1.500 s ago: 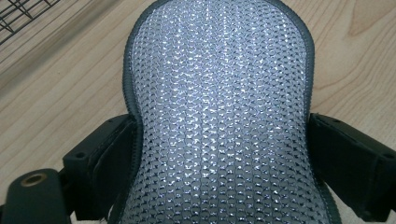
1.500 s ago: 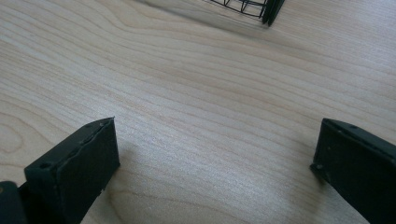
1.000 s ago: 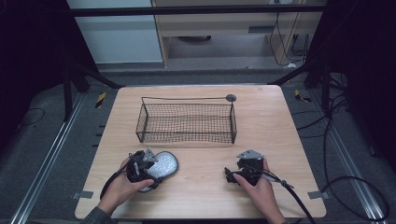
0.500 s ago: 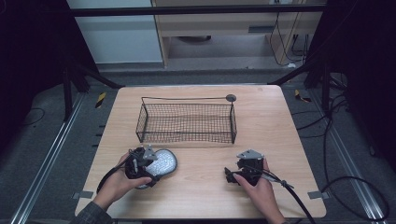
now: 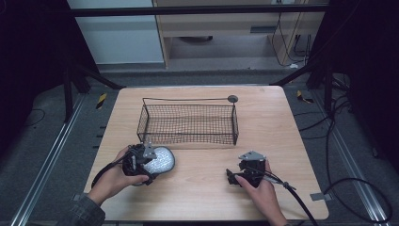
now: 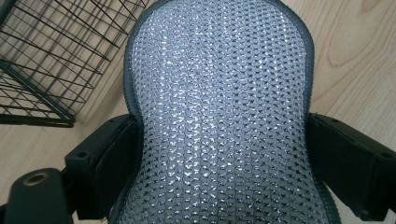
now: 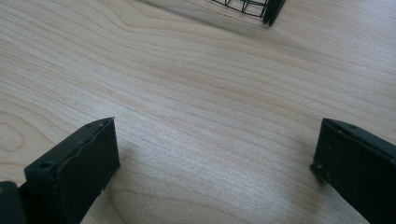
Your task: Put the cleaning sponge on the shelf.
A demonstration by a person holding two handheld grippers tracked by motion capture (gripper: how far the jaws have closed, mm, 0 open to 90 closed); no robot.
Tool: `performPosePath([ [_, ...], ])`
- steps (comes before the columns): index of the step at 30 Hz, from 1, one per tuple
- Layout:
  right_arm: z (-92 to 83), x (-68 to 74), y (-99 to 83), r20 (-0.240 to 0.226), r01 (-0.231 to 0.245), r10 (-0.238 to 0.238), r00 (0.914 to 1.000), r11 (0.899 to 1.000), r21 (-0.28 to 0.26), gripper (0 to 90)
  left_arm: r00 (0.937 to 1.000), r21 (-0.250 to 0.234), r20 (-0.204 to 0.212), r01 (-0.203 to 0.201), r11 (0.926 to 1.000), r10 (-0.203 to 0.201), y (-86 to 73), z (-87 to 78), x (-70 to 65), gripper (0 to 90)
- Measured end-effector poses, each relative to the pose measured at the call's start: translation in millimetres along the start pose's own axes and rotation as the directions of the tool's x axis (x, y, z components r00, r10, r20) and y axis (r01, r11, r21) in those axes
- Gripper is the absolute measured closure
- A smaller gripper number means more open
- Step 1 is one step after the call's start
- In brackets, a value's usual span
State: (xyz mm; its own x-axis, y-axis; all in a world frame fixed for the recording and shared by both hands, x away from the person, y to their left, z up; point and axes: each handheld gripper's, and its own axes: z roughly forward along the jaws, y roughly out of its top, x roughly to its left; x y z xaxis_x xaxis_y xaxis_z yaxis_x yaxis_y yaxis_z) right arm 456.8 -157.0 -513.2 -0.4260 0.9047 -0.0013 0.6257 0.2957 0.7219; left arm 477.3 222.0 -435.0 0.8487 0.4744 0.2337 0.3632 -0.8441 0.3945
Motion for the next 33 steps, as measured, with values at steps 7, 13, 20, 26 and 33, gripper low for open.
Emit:
performPosePath([
  [7,0.0,0.0,0.0,-0.001,0.000,0.000,1.0000,1.000,0.000,0.4,0.9988,0.000,-0.027,-0.042,0.9991,0.042,11.1,-17.0,6.1,10.0],
  [13,0.0,0.0,0.0,0.000,0.001,-0.001,1.0000,1.000,0.000,0.4,0.9960,-0.008,-0.054,-0.071,0.9974,0.071,20.9,-33.3,13.5,10.0],
  [20,0.0,0.0,0.0,0.000,0.001,-0.001,1.0000,1.000,0.000,0.4,0.9907,-0.010,-0.091,-0.102,0.9947,0.101,30.9,-50.4,26.5,10.0],
  [26,0.0,-0.1,0.0,-0.001,0.001,-0.001,1.0000,1.000,0.000,0.4,0.9861,-0.007,-0.112,-0.125,0.9922,0.123,38.5,-59.1,35.9,10.0],
  [33,0.0,-0.1,0.0,-0.001,0.002,-0.002,1.0000,1.000,0.000,0.4,0.9793,0.018,-0.136,-0.149,0.9887,0.150,51.0,-65.5,48.8,10.0],
])
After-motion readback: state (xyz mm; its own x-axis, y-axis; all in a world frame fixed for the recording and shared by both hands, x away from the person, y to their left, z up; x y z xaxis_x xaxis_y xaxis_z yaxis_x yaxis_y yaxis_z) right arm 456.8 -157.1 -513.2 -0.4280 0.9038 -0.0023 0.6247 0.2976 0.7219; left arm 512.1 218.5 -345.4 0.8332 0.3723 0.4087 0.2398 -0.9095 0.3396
